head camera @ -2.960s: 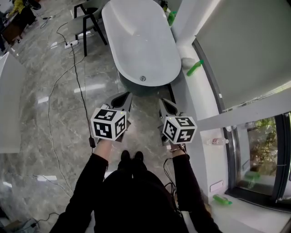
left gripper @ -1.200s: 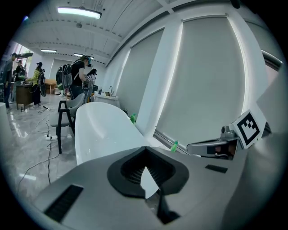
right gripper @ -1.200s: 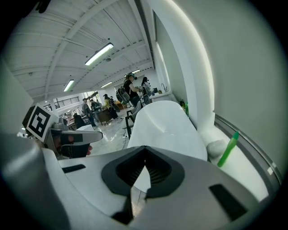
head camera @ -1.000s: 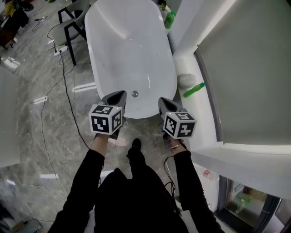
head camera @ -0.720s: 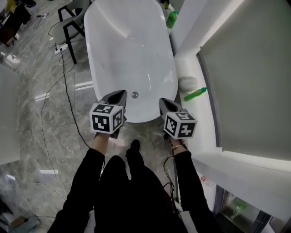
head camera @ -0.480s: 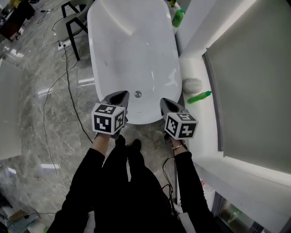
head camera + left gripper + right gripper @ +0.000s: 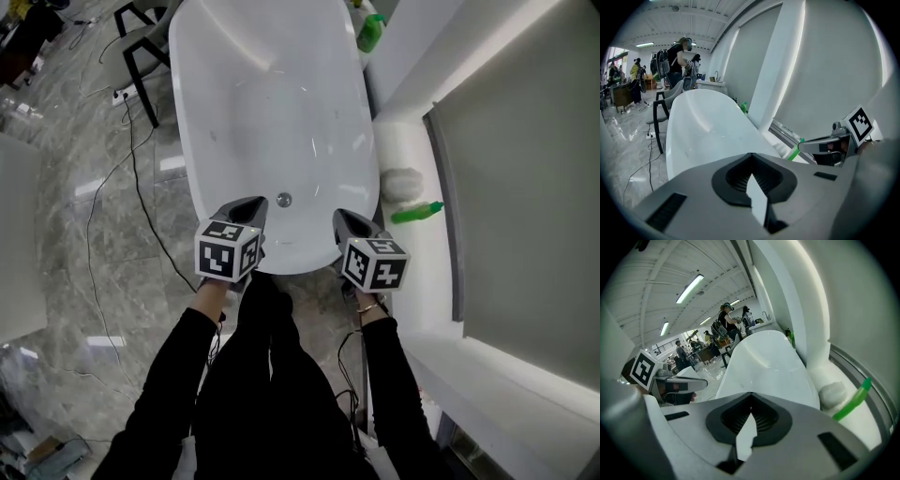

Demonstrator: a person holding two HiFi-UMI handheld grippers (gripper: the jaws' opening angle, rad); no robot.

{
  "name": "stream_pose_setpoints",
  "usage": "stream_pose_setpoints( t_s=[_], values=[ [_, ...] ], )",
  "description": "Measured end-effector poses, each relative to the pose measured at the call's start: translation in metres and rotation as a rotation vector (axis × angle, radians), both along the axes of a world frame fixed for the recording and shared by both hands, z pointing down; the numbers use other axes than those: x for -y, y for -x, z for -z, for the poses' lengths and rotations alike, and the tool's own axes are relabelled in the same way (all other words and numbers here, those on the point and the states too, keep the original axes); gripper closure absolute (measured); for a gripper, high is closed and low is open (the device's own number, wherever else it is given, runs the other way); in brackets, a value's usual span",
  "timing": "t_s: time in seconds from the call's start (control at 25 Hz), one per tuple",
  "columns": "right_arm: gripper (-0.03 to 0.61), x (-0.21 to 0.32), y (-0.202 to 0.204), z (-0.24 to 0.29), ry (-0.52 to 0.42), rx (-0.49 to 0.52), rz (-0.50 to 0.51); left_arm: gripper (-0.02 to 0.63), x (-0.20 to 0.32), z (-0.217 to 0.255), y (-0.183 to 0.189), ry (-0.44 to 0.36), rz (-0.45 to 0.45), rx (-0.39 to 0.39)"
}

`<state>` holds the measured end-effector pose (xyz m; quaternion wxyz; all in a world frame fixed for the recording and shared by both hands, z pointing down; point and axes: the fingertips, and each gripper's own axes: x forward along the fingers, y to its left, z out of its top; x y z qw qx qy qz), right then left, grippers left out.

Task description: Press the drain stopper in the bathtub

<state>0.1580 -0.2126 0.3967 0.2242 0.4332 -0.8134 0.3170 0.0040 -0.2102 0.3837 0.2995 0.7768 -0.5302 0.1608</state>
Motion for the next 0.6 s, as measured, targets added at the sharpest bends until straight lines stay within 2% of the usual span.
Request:
stream_pose_setpoints(
  t_s=[0.6],
  values=[
    [0.577, 0.076, 0.05, -0.074, 0.119, -0.044, -0.011, 0.609, 0.083, -0.087, 0.03, 0.14, -0.05, -0.008]
  ],
)
